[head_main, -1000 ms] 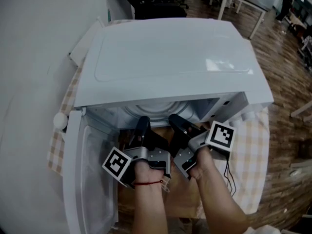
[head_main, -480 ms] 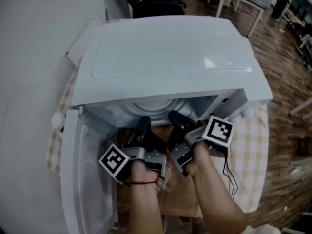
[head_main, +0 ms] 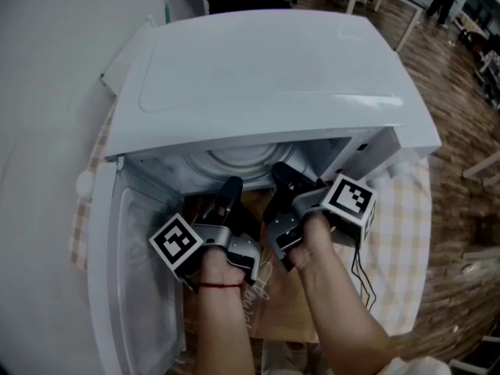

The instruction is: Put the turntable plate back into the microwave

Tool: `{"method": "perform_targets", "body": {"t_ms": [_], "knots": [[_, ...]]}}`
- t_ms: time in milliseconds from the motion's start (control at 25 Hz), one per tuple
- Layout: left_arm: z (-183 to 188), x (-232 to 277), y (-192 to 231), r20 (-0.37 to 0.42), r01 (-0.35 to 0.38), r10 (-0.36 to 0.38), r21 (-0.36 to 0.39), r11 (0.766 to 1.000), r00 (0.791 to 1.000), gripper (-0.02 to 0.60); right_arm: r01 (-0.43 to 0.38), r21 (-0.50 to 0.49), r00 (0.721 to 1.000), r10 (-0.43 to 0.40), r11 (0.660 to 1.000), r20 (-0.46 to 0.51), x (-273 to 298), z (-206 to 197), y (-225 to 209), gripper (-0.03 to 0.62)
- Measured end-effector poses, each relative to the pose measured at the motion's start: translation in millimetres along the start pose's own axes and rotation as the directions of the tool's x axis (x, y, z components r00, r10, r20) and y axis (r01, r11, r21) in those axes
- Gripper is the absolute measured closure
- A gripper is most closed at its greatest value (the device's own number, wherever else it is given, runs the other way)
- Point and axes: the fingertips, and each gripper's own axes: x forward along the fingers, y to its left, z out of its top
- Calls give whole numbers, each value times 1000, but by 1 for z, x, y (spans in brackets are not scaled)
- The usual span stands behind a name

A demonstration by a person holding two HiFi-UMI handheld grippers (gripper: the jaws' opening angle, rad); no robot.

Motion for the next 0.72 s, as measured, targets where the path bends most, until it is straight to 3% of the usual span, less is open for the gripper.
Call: {"method": "perform_targets", "body": {"t_ms": [200,440,640,720], "knots": [[-2,2,0,-38,-28,30,45,999,999,541,-14,9,1000,14,1000,17,-4,2,-2,543],[3,3,1,-4,-34,34,-13,999,999,545,-20,45,1000,19,999,24,-2,-2,-4,543],[4,3,1,-17,-114,115,47,992,993,537,-8,74,999,4,997,52,-2,-3,-6,543],[4,4,-1,-17,-126,127,35,991,992,503,0,78,999,-4,997,54,-2,-2,-7,542]]}}
